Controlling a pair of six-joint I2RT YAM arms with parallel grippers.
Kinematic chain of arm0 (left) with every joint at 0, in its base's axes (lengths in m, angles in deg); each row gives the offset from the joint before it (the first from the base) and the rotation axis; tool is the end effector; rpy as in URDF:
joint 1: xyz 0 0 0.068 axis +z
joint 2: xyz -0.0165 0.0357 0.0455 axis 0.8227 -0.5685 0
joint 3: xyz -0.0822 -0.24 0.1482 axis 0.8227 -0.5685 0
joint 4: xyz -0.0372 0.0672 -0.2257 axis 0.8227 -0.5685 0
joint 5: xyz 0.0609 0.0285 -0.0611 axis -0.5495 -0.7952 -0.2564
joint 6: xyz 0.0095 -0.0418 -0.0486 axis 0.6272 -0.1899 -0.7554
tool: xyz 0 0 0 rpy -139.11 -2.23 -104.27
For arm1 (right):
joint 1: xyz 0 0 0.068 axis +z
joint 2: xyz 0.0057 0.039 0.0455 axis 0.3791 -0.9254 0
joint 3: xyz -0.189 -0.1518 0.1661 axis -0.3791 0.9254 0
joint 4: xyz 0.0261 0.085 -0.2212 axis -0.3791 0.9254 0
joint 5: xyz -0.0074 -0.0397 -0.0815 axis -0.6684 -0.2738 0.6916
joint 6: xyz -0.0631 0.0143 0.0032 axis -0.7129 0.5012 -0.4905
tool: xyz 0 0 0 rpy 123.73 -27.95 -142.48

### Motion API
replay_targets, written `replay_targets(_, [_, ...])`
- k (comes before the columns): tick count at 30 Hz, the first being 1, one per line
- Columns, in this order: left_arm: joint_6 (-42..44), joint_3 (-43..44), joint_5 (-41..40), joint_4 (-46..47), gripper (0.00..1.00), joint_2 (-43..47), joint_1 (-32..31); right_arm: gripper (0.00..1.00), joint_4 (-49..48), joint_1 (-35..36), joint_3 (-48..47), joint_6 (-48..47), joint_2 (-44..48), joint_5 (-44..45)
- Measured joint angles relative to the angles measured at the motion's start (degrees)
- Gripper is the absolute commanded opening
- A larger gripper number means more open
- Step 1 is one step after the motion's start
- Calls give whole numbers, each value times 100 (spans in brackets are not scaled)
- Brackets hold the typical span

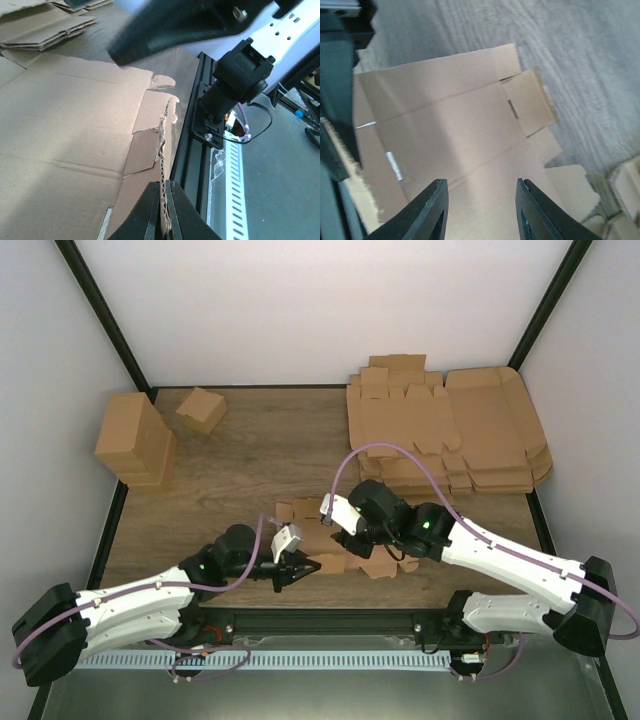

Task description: Fold the paper box

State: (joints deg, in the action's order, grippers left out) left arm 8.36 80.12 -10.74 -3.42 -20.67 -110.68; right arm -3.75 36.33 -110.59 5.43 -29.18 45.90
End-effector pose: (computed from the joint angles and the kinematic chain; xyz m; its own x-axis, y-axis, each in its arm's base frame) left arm 0.0759 -0.1514 0.2141 -0.4806 0.2126 -0.8507 0.8722 0.2165 -0.4386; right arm 0.1072 0.1779 0.3012 -0.1616 -0.7474 -0.6444 -0.9319 0.3305 -0.1495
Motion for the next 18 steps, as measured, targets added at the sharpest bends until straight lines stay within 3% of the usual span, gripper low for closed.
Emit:
replay_targets(8, [13, 0, 92, -24, 4, -7, -11, 43, -96, -26, 0, 63, 177, 391])
replay_targets(18, [13, 0, 94, -26, 4, -9, -11, 41, 278, -31, -4, -155, 319, -1143])
